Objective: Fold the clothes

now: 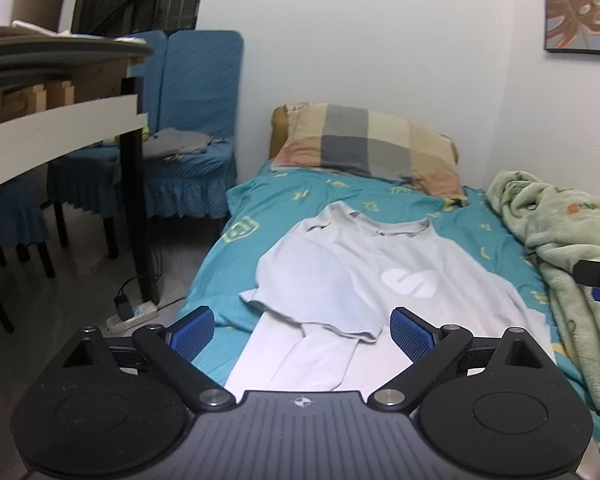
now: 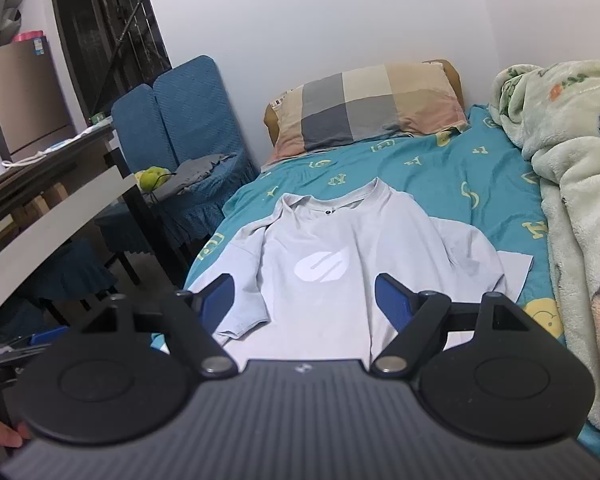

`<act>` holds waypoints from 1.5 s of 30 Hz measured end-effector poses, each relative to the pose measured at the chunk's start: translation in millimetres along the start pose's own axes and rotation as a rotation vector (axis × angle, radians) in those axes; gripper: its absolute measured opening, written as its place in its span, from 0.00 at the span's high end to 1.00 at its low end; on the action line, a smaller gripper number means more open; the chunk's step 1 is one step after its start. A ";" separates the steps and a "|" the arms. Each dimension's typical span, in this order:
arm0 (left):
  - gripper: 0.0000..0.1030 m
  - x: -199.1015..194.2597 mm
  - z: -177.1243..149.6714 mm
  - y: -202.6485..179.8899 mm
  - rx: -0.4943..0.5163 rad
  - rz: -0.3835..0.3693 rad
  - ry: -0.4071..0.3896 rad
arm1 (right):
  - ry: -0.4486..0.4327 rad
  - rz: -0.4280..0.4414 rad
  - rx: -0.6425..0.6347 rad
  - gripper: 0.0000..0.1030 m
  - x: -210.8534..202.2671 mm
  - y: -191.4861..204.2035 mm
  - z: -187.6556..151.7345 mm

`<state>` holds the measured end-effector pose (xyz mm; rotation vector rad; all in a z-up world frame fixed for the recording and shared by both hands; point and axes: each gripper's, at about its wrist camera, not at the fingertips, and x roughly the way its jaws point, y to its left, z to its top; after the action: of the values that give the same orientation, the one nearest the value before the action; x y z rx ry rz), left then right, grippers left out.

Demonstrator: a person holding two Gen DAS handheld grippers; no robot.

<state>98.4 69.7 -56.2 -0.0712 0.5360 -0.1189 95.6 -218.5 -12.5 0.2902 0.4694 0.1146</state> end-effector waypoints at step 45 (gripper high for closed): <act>0.13 80.8 -4.6 51.5 -0.327 0.018 0.133 | 0.032 -0.121 0.032 0.23 38.6 -19.6 -14.2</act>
<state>169.8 110.0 -106.1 -0.3789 0.6850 -0.0173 124.0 -226.9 -47.1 0.2908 0.5203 -0.0062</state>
